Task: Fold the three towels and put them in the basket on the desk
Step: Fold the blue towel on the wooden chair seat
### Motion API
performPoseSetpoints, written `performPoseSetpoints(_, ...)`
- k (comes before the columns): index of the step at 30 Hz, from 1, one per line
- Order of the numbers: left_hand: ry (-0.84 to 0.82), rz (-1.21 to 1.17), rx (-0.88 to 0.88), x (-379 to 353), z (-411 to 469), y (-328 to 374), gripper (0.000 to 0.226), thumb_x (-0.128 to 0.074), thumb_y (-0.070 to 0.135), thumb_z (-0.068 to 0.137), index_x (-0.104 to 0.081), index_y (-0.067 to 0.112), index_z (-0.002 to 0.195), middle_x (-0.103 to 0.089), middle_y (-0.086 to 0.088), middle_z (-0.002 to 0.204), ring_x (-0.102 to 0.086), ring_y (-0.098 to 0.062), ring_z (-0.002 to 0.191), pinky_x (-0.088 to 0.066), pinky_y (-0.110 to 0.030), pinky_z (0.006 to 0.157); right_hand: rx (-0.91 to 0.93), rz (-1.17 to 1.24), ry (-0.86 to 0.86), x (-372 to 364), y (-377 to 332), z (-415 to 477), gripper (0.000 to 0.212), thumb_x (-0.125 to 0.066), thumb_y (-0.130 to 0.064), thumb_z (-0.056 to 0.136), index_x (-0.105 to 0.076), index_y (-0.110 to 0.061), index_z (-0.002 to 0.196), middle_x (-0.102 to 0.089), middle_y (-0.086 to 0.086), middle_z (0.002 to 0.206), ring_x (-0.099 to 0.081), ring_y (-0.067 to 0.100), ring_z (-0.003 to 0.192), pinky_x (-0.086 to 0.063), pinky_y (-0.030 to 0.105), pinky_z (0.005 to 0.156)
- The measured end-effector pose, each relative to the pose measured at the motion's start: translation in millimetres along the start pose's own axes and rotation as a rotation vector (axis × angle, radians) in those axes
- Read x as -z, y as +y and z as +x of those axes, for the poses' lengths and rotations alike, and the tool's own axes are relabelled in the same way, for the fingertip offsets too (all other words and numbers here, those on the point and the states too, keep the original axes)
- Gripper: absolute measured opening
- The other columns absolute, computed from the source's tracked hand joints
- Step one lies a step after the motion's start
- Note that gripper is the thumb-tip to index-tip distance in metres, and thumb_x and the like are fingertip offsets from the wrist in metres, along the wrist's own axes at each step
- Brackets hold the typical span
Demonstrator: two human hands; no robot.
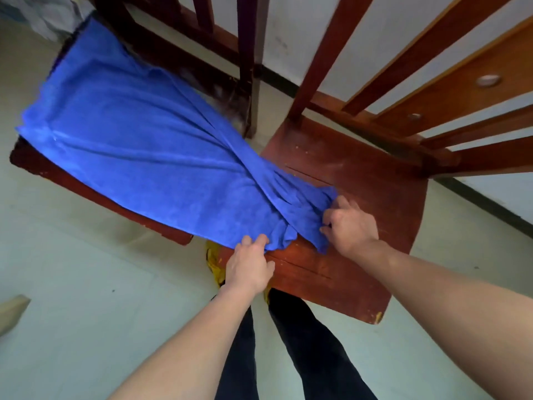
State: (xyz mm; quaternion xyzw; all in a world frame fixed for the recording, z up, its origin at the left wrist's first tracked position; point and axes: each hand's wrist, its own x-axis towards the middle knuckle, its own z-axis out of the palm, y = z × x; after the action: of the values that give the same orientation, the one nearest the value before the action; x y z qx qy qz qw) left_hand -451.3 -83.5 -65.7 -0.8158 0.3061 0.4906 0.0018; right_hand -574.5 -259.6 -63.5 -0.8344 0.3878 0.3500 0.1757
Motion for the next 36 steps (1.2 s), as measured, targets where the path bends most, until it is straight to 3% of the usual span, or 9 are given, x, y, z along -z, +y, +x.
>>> performPoseSetpoints(3,0.003,0.044,0.012,3,8,6,0.022,-0.055,0.028,0.089,-0.059,0.022,0.110,-0.051,-0.008,0.114,-0.052,-0.028,0.111,-0.043,-0.036,0.082,-0.085,0.253,-0.075,-1,14,11,0.019,-0.062,-0.031,0.087,-0.072,-0.016,0.094,-0.067,0.009,0.103,-0.064,0.029,0.099,-0.046,0.031,0.075)
performPoseSetpoints(6,-0.023,0.133,0.005,5,5,10,0.015,-0.053,0.022,0.089,-0.063,0.020,0.101,-0.051,-0.008,0.114,-0.050,-0.028,0.112,-0.042,-0.035,0.082,-0.271,0.913,0.014,27,26,8,0.017,-0.064,-0.022,0.085,-0.067,-0.010,0.075,-0.061,0.009,0.068,-0.056,0.023,0.062,-0.041,0.031,0.059)
performPoseSetpoints(11,-0.048,0.250,-0.026,3,-3,8,0.019,-0.051,0.016,0.087,-0.064,0.020,0.100,-0.052,-0.006,0.112,-0.049,-0.026,0.108,-0.040,-0.033,0.082,-0.652,1.541,0.193,82,59,19,0.015,-0.046,-0.021,0.097,-0.060,-0.019,0.092,-0.060,0.001,0.084,-0.055,0.013,0.065,-0.045,0.027,0.052)
performPoseSetpoints(14,-0.041,0.288,-0.053,1,-5,9,0.017,-0.051,0.015,0.088,-0.063,0.019,0.099,-0.052,-0.005,0.111,-0.049,-0.026,0.106,-0.039,-0.033,0.081,-0.710,1.540,0.185,69,69,26,0.022,-0.044,-0.024,0.099,-0.059,-0.019,0.114,-0.063,0.003,0.110,-0.061,0.014,0.082,-0.048,0.028,0.061)
performPoseSetpoints(18,-0.058,0.298,-0.082,-5,-7,11,0.008,-0.050,0.016,0.090,-0.055,0.019,0.085,-0.051,-0.005,0.108,-0.049,-0.026,0.102,-0.036,-0.031,0.075,-0.735,1.447,0.069,28,49,15,0.044,-0.075,-0.034,0.081,-0.058,-0.017,0.118,-0.064,0.004,0.114,-0.064,0.022,0.099,-0.048,0.031,0.063)
performPoseSetpoints(22,-0.062,0.277,-0.096,-8,-6,8,0.013,-0.045,0.020,0.094,-0.048,0.021,0.081,-0.050,-0.005,0.108,-0.047,-0.026,0.103,-0.033,-0.031,0.074,-0.683,1.423,-0.141,-3,13,4,0.025,-0.077,-0.024,0.079,-0.061,-0.018,0.097,-0.065,0.003,0.096,-0.061,0.017,0.076,-0.046,0.030,0.066)
performPoseSetpoints(27,-0.087,0.231,-0.128,-6,-15,9,0.017,-0.038,0.025,0.097,-0.051,0.017,0.090,-0.050,-0.006,0.104,-0.048,-0.027,0.104,-0.035,-0.034,0.075,-0.750,1.733,0.017,-8,22,-13,0.014,-0.066,-0.028,0.085,-0.062,-0.021,0.097,-0.066,0.000,0.091,-0.063,0.014,0.075,-0.049,0.034,0.076)
performPoseSetpoints(30,-0.139,0.202,-0.127,-4,-15,14,0.018,-0.040,0.030,0.096,-0.049,0.019,0.085,-0.051,-0.006,0.103,-0.049,-0.028,0.105,-0.040,-0.035,0.080,-0.741,1.934,-0.099,-17,42,-33,0.031,-0.060,-0.042,0.090,-0.057,-0.026,0.116,-0.068,0.001,0.106,-0.067,0.018,0.093,-0.050,0.033,0.076)
performPoseSetpoints(36,-0.017,0.168,-0.107,2,-2,16,0.033,-0.046,0.018,0.088,-0.058,0.021,0.119,-0.052,-0.005,0.114,-0.051,-0.027,0.112,-0.044,-0.037,0.086,-0.651,1.759,-0.206,-53,19,-49,0.023,-0.068,-0.021,0.086,-0.061,-0.025,0.108,-0.072,-0.002,0.104,-0.068,0.015,0.091,-0.049,0.031,0.075)
